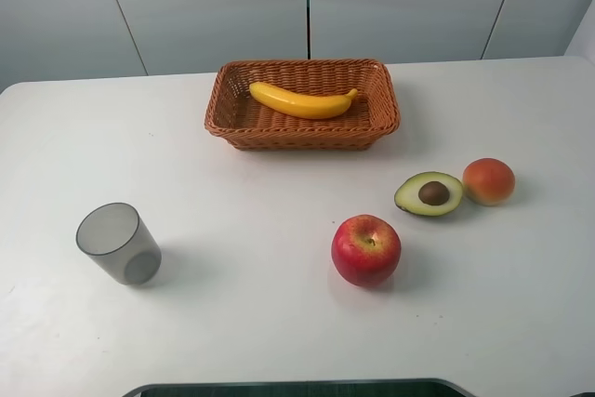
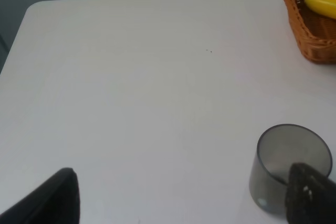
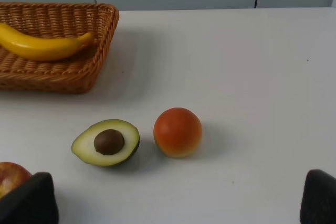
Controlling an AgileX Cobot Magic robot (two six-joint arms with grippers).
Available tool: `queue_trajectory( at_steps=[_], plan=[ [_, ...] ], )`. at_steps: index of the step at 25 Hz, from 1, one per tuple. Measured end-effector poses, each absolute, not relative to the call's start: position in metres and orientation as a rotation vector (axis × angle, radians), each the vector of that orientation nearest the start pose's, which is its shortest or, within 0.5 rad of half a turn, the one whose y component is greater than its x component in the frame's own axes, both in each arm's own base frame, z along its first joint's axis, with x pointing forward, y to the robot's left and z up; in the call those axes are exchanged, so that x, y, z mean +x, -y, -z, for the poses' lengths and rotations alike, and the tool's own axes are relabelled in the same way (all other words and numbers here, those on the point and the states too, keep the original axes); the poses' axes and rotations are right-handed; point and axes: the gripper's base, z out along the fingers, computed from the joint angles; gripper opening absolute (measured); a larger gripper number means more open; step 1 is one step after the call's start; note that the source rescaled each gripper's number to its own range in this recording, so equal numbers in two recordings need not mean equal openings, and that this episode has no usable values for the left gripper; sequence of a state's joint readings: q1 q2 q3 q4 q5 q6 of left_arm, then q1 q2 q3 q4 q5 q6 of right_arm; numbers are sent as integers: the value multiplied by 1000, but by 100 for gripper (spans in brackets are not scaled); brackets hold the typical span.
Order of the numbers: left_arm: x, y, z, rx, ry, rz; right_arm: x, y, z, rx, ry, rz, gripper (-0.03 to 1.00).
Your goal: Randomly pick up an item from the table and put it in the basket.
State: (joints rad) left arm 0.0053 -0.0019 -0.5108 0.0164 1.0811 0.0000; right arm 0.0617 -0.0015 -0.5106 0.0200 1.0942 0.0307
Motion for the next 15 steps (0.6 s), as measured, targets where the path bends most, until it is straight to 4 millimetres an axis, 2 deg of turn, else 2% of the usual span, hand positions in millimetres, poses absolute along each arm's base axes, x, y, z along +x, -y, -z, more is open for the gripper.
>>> queue_trajectory(
  at_steps=[6,15],
  plan=[
    [-7,-1,-279,-7,-2052,-23,-8,-2,-278,90,-2064,-7,100],
    [-7,-1,-279,-7,-2052,-23,-8,-2,-277,87,-2066,-5,100]
  ],
)
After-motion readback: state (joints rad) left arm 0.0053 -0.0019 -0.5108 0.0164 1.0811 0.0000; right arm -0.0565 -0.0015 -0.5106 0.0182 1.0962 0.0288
